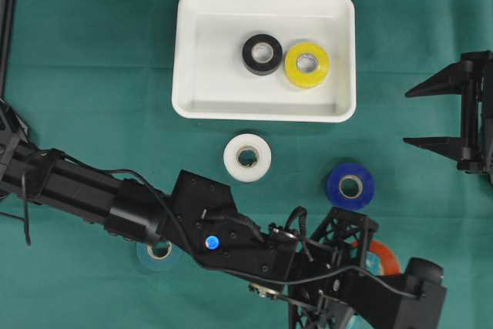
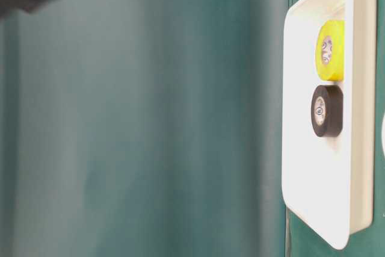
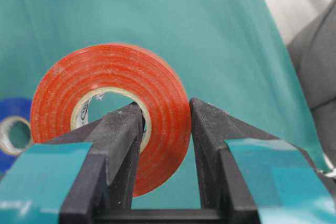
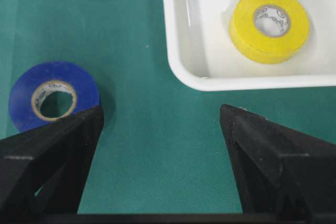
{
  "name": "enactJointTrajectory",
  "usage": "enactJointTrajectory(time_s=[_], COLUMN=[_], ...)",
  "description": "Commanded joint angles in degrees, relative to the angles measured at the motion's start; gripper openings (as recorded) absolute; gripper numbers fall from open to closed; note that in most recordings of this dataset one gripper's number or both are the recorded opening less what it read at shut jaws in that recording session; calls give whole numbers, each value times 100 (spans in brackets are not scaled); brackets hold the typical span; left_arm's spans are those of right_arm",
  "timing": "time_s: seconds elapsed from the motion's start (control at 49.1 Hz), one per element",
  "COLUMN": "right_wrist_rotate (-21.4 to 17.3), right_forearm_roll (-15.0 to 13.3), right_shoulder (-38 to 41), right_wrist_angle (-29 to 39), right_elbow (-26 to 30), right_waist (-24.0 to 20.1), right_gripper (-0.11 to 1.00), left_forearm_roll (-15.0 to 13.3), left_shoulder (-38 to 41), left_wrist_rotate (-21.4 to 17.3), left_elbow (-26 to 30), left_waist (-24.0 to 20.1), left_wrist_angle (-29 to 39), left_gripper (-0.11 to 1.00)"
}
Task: Pick up the tape from a random location and place it into the white case.
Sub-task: 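Lower the left gripper into the red roll's hole and close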
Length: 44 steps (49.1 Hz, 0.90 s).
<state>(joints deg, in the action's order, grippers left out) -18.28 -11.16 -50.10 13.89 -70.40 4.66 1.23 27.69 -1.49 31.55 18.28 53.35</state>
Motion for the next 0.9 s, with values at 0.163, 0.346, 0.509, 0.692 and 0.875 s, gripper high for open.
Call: enactJointTrajectory(time_s=[0.163, 0.346, 0.509, 0.692, 0.875], right_wrist_rotate=[-9, -9, -9, -9, -9], right_forearm_roll=[9, 9, 9, 9, 9], right_shoulder=[44, 44, 44, 44, 44], right_wrist_angle=[-26, -18, -26, -18, -18], right_elbow=[62, 53, 53, 62, 62], right_waist=[-18, -18, -26, -18, -18], right_gripper=[84, 84, 84, 84, 84], left_forearm_roll=[158, 202, 211, 211, 211], left_shoulder=[-264, -299, -299, -308, -308], left_wrist_rotate=[-26, -18, -18, -18, -18], left_elbow=[448, 466, 466, 457, 448], left_waist=[18, 26, 26, 18, 18], left_wrist_angle=[237, 290, 299, 299, 299], left_gripper=[23, 23, 23, 23, 23])
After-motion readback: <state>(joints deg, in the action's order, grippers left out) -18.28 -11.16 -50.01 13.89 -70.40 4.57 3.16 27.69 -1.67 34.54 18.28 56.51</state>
